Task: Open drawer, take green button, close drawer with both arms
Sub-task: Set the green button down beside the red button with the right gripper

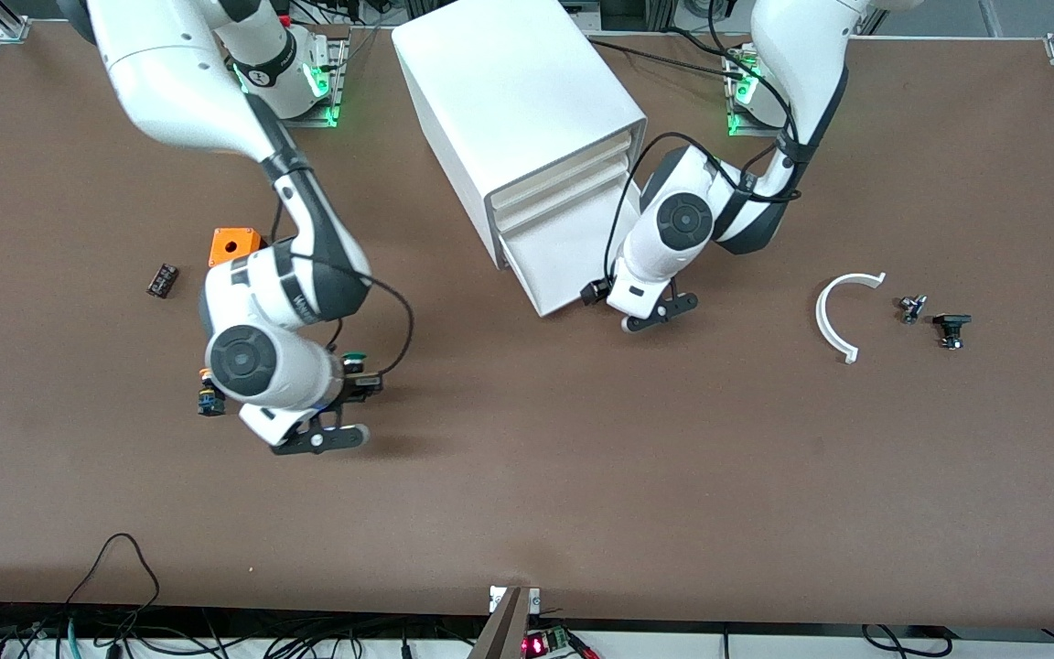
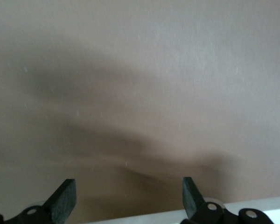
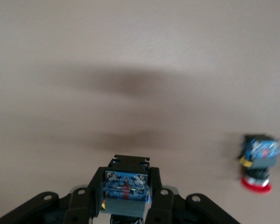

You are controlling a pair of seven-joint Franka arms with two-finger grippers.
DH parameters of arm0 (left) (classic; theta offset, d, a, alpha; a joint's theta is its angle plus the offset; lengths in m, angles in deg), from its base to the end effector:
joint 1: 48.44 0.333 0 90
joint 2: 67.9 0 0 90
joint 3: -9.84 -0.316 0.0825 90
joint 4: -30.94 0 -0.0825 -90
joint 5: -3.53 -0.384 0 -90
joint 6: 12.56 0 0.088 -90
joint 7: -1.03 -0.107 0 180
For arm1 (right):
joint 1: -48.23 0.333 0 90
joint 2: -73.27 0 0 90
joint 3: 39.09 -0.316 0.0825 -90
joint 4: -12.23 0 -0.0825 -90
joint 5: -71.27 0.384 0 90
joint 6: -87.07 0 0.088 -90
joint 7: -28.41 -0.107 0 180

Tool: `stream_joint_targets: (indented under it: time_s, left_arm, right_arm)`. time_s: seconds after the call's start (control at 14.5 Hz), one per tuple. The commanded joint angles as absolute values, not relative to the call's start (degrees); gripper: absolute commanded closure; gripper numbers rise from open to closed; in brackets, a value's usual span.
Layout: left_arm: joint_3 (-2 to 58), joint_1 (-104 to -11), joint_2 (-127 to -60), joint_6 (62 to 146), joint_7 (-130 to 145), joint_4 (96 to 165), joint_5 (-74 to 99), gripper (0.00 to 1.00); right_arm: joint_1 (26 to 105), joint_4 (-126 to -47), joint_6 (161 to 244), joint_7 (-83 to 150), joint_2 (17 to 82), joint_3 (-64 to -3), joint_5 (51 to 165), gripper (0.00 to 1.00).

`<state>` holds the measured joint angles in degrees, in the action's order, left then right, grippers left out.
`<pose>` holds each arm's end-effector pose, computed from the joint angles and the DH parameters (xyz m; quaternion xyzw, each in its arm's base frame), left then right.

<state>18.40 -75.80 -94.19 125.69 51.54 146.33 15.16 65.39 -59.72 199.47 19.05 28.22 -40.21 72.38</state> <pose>0.4853 -0.3508 0.2206 0.9725 0.2092 -0.0887 0.0516 0.7040 0.2301 0.2834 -0.9965 -0.0711 0.0427 0.0058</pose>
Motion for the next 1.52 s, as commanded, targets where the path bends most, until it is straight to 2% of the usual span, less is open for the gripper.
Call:
stream_joint_targets:
  time_s: [0.0,0.35,0.62,0.69,0.76,0.83,0.9,1.11,1.45]
  left_arm:
    - [21.3,-75.3,-91.9,125.9,53.1,149.3,14.3,0.0]
    - [26.9,-75.0,-91.2,125.5,58.1,150.5,14.3,0.0]
    - [29.3,-74.8,-91.2,123.1,58.8,150.5,14.3,0.0]
    - [29.5,-74.9,-91.2,122.7,58.7,150.4,14.3,0.0]
    - [29.6,-74.9,-91.2,122.6,58.7,150.4,14.3,0.0]
    - [29.9,-74.9,-91.2,122.6,58.3,150.4,14.3,0.0]
    - [30.3,-74.9,-91.2,122.6,58.4,150.4,14.3,0.0]
    - [31.2,-74.9,-91.2,122.5,58.8,150.4,14.3,0.0]
    - [29.7,-72.4,-90.0,121.9,53.3,147.6,11.2,0.0]
  right_arm:
    - [62.4,-70.6,207.7,26.1,33.0,-40.9,73.3,1.0]
    - [60.2,-79.3,219.6,30.6,33.3,-40.9,73.3,1.0]
    - [60.0,-82.8,225.3,30.5,32.7,-40.9,73.3,0.99]
    - [59.8,-82.7,225.3,30.1,32.6,-40.9,73.3,0.8]
    - [59.6,-82.6,225.3,29.8,32.6,-40.9,73.4,0.43]
    - [59.6,-82.3,225.2,29.8,32.6,-41.0,73.5,0.24]
    - [59.6,-82.2,225.1,29.9,32.7,-40.9,73.5,0.0]
    - [58.9,-82.0,224.0,30.2,34.4,-40.9,73.8,0.0]
    - [54.8,-82.5,215.6,30.5,42.3,-40.8,75.5,0.0]
